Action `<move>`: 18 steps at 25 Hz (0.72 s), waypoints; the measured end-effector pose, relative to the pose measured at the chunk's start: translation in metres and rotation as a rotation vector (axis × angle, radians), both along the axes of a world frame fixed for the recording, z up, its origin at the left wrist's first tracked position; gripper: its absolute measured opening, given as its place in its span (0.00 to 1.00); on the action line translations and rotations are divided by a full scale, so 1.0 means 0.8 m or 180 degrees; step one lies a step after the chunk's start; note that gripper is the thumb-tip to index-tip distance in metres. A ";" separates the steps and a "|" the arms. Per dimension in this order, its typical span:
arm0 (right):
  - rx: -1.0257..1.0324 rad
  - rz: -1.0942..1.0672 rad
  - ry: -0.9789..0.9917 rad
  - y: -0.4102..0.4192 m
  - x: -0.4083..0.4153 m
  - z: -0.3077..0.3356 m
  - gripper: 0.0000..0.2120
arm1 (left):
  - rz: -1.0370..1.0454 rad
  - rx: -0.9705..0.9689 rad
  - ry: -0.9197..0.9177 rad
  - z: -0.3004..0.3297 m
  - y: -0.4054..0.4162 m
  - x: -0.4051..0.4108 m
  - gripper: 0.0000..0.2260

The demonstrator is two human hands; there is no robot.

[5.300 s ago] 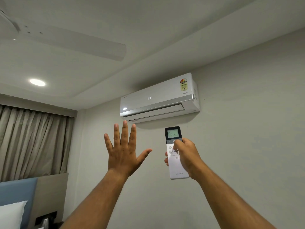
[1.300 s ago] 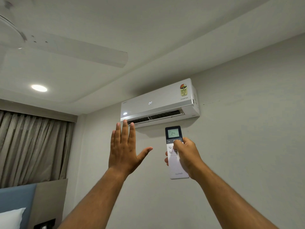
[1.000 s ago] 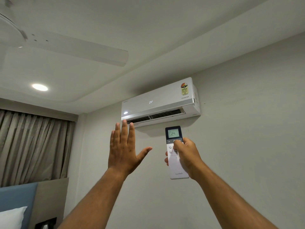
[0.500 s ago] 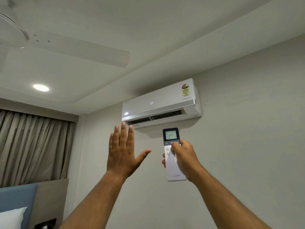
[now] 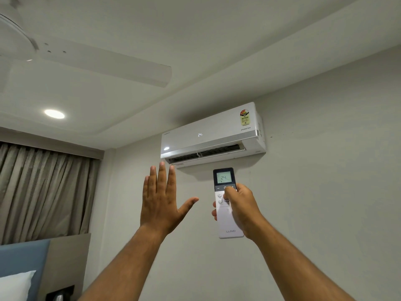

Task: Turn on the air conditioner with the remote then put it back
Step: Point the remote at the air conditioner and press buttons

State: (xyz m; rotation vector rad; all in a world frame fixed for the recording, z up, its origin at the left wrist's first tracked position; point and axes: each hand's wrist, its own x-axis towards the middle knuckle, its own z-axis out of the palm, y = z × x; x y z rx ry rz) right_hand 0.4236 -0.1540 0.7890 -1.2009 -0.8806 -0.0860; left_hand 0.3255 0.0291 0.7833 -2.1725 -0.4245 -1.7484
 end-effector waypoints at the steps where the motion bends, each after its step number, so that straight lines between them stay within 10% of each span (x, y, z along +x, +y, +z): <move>1: 0.0001 0.0002 0.0005 0.000 0.000 -0.001 0.04 | -0.0002 -0.0008 0.0004 -0.001 0.001 0.001 0.45; 18: 0.0010 0.0383 0.0271 0.021 -0.012 -0.005 0.12 | -0.0415 -0.0581 0.0058 -0.010 0.002 0.010 0.43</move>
